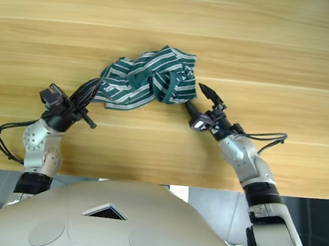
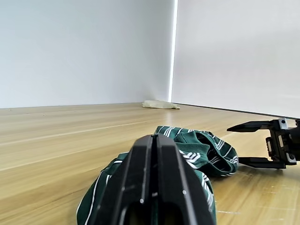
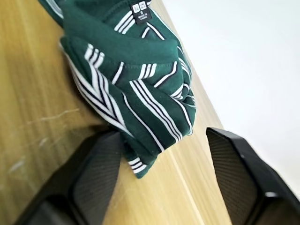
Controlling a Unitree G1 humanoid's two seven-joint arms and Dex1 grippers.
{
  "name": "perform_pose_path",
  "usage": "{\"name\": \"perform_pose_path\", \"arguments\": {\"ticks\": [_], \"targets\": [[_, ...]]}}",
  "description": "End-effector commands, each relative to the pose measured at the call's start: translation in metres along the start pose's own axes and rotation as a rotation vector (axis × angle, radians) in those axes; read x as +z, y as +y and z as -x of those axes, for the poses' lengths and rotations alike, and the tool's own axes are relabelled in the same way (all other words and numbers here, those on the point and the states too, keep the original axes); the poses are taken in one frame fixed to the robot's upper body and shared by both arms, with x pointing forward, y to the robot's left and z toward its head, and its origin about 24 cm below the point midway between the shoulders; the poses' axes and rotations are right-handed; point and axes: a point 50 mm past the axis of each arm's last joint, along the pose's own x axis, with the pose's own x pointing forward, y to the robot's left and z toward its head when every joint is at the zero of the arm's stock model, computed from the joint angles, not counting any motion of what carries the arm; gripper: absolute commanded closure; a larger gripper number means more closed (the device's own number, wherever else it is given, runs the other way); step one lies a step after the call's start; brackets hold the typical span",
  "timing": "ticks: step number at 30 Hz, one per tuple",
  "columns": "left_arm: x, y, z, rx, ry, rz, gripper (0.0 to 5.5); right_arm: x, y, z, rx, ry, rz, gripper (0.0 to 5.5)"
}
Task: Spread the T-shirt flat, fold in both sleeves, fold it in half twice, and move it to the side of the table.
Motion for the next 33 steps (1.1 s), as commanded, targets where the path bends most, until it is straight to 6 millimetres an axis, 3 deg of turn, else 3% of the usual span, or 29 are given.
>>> {"name": "perform_pose_path", "arguments": {"ticks": [1, 15, 20, 24, 27, 29, 31, 33], "targets": [[-0.001, 0.001, -0.002, -0.005, -0.007, 0.003, 5.50, -0.001, 0.004, -0.004, -0.002, 0.005, 0.003, 3.15], [-0.003, 0.008, 0.003, 0.022, -0.005, -0.003, 5.50, -0.002, -0.006, -0.008, -0.089, -0.012, -0.006, 5.43], [-0.002, 0.023, 0.007, 0.052, -0.001, -0.040, 5.50, 0.006, -0.031, -0.003, -0.209, -0.102, -0.083, 5.48], [0.017, 0.021, 0.006, 0.016, -0.123, -0.039, 5.50, 0.018, -0.048, 0.010, -0.252, -0.212, -0.170, 5.48], [0.045, 0.015, 0.012, -0.022, -0.291, -0.017, 5.50, 0.034, -0.059, 0.034, -0.255, -0.358, -0.316, 5.48], [0.059, 0.013, 0.011, -0.057, -0.347, -0.027, 5.50, 0.046, -0.067, 0.040, -0.246, -0.468, -0.359, 5.48], [0.066, 0.015, -0.001, -0.125, -0.374, -0.066, 5.50, 0.058, -0.089, 0.030, -0.282, -0.613, -0.359, 5.48], [0.075, 0.030, -0.023, -0.144, -0.419, -0.112, 5.50, 0.063, -0.116, 0.008, -0.343, -0.711, -0.352, 5.48]]}}
